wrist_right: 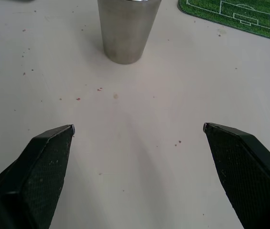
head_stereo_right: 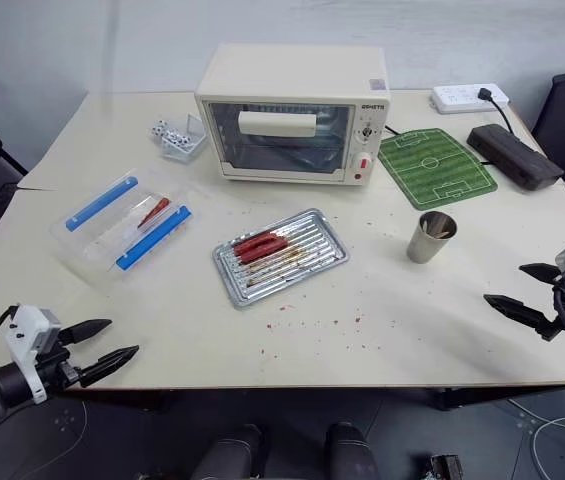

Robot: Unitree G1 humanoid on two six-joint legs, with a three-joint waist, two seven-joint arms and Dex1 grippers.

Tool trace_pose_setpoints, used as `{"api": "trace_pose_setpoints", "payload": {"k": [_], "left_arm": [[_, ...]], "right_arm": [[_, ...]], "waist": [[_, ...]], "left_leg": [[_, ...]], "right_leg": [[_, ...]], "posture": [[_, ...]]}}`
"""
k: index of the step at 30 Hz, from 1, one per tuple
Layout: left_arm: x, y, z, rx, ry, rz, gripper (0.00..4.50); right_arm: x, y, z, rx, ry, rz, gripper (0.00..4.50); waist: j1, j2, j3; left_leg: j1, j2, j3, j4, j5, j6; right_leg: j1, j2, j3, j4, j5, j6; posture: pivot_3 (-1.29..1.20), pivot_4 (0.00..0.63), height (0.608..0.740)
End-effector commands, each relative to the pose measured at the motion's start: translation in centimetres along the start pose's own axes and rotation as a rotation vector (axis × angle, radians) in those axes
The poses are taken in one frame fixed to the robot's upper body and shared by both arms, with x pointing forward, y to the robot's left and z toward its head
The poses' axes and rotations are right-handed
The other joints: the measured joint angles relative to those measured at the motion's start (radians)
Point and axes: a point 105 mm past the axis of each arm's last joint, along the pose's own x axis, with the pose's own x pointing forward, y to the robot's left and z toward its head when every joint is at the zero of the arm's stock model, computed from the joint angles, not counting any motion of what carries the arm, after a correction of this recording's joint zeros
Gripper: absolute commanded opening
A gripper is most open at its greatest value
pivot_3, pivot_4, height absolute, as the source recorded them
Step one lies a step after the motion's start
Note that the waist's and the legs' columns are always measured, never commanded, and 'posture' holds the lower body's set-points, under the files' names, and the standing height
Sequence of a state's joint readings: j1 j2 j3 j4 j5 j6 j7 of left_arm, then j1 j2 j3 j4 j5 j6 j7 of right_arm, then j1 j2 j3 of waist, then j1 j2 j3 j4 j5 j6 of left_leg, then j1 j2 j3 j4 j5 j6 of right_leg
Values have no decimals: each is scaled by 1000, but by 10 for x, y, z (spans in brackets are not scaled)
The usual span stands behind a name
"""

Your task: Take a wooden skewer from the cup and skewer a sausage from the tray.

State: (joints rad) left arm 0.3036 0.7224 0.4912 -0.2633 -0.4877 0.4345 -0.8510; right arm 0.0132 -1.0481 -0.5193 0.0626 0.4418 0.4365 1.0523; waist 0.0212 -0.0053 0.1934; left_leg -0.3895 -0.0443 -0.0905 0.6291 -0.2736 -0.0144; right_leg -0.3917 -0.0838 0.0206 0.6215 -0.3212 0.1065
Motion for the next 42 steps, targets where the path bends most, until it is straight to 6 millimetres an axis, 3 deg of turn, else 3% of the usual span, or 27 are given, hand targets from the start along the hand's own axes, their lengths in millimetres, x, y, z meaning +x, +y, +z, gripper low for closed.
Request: {"api": "trace_pose_setpoints", "payload": {"k": [1, 15, 19, 25, 32, 36, 39, 42], "left_arm": [[0, 1, 12, 9, -22, 14, 4392], [12, -11, 30, 6, -49, -14, 4392], [19, -29, 54, -26, -127, -145, 4392], [23, -62, 105, -7, -224, -386, 4392], [40, -97, 145, 103, -267, -627, 4392], [55, -109, 156, 134, -289, -696, 4392], [61, -108, 156, 150, -287, -697, 4500], [64, -107, 157, 152, -294, -691, 4500]], "right_arm": [[-6, -4, 9, -12, -44, -30, 4500], [-3, 1, 12, 38, -85, -48, 4500], [2, 18, 27, 77, -200, -70, 4500], [15, 48, 54, 132, -357, -105, 4500], [35, 50, 80, 178, -487, -175, 4500], [48, 52, 88, 187, -518, -168, 4500], [54, 51, 87, 189, -513, -171, 3940], [59, 48, 82, 201, -500, -196, 2947]], "waist": [[0, 0, 0], [-3, 0, 0], [0, 0, 0], [0, 0, 0], [-8, 0, 0], [-14, 0, 0], [-24, 0, 0], [-26, 0, 0]], "left_leg": [[0, 0, 1, 0, 0, 0], [5, 4, 15, 1, -2, 1], [4, 5, 15, 2, -2, 2], [4, 5, 15, 2, -2, 1], [6, 5, 17, 3, -1, 1], [5, 5, 17, 2, 0, 1], [5, 5, 19, 2, 0, 1], [5, 5, 19, 2, 0, 1]], "right_leg": [[0, 0, 1, 0, 0, 0], [-1, 5, 14, 1, 4, 2], [-2, 5, 15, 1, 4, 2], [-2, 6, 16, 4, 4, 2], [-2, 6, 15, 5, 6, 2], [-3, 7, 14, 5, 6, 2], [-4, 8, 14, 5, 6, 2], [-5, 9, 14, 5, 6, 2]], "posture": [[0, 150, 740], [0, 150, 740], [0, 150, 740], [0, 150, 740], [0, 150, 740], [0, 150, 740], [0, 150, 740], [0, 150, 740]]}}
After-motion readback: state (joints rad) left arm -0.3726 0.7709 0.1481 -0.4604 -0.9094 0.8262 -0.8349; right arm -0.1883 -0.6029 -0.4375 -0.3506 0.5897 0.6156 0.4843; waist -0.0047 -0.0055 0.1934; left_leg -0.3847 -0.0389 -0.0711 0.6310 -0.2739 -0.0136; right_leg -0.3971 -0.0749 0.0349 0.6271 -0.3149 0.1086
